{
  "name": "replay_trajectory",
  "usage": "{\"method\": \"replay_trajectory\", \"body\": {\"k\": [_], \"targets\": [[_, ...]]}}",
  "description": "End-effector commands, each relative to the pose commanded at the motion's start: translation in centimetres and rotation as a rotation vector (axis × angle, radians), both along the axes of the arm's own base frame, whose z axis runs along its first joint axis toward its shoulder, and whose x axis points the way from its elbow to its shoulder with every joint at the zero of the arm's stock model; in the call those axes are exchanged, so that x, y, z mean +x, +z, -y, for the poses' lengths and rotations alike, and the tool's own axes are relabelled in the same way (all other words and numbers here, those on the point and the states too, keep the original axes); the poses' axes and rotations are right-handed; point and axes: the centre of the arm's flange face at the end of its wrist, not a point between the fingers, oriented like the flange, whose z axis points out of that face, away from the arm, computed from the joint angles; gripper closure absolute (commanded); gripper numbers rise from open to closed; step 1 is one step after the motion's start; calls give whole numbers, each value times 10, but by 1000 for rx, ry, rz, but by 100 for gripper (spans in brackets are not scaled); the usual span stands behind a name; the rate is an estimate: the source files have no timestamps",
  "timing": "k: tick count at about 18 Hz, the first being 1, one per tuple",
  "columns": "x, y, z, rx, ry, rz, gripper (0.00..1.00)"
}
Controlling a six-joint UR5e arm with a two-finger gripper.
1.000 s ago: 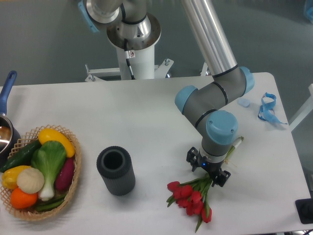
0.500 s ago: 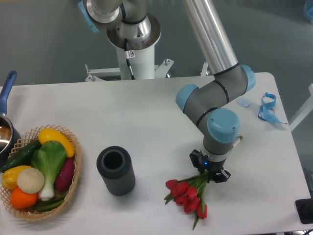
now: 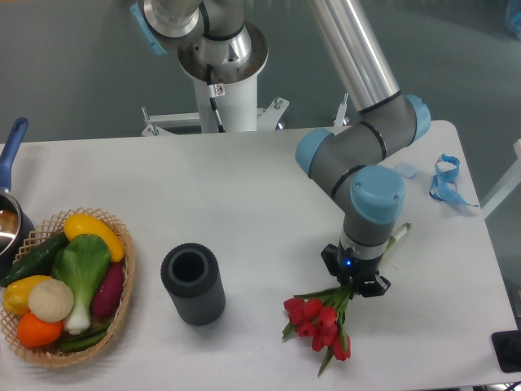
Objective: Pick up the flowers from the table
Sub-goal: 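Lift the tulip bunch up off the table toward the black cup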
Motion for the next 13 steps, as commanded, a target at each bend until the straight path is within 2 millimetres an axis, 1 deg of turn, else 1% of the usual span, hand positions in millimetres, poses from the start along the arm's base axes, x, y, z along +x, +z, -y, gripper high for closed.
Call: {"method": "replay_trajectory", "body": {"k": [4,6,10,12,13], "targets": [[16,73,2,265,51,76,85],[30,102,3,359,51,109,85],[59,144,2,481,72,179,85],[70,166,5,540,95,218,85],[73,171,5,563,102,241,85]]}}
